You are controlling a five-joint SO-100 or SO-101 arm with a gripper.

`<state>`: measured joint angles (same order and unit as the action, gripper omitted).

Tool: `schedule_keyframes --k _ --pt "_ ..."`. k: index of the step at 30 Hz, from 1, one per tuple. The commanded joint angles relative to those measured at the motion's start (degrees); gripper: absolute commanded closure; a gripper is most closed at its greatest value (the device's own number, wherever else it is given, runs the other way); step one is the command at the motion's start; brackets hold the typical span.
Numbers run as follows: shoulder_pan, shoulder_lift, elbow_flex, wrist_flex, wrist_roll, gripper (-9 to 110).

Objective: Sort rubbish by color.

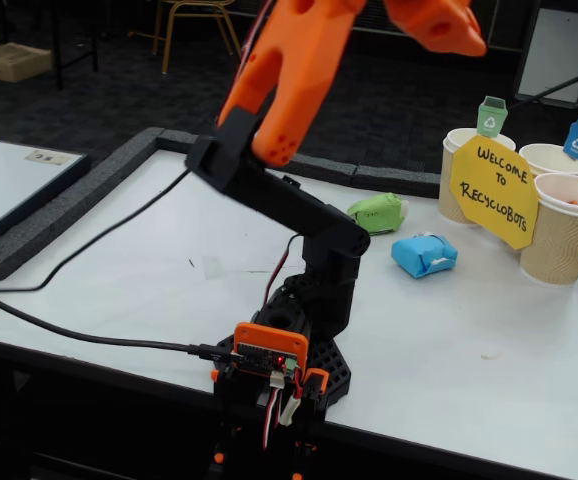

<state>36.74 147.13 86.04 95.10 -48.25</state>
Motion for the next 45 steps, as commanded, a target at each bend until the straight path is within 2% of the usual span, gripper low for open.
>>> schedule_keyframes --k 1,6,15,32,45 --pt "-1.1 2.2 1.5 0.3 5.5 101" --pt "-1.3 4.3 2.7 0.4 9.9 101" --pt "-2.5 6.5 4.0 0.5 10.4 101" --pt "-25.5 7.4 13.4 2.0 10.4 101" --pt "-21.8 3.3 21.8 -3.3 9.6 101"
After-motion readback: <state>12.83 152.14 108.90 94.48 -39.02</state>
